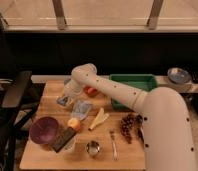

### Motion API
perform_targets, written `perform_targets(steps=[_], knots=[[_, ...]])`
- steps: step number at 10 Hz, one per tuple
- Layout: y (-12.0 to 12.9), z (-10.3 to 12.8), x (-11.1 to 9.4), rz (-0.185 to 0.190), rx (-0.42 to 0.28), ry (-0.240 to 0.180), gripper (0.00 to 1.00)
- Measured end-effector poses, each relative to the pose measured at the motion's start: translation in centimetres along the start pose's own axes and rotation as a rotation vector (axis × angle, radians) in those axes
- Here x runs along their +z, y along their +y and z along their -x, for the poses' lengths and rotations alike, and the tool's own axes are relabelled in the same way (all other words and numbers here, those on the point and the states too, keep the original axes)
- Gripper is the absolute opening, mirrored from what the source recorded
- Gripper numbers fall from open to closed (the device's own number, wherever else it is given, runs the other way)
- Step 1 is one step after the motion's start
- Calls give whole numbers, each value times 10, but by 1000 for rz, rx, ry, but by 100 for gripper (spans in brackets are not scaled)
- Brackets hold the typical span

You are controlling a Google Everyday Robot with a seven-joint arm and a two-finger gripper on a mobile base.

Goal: Place sponge in tray

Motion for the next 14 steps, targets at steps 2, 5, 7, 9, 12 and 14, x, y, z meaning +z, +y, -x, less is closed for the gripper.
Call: perform_targets(steps=[2, 5, 7, 9, 12, 14], knots=[[20, -11, -21, -12, 47, 21, 0], [58, -33, -59, -22, 134, 60, 0], [87, -52, -86, -36, 202, 90, 0], [113, -71, -111, -48, 259, 102, 0], [115, -72, -111, -48, 259, 99, 0], [116, -73, -112, -48, 261, 100, 0]])
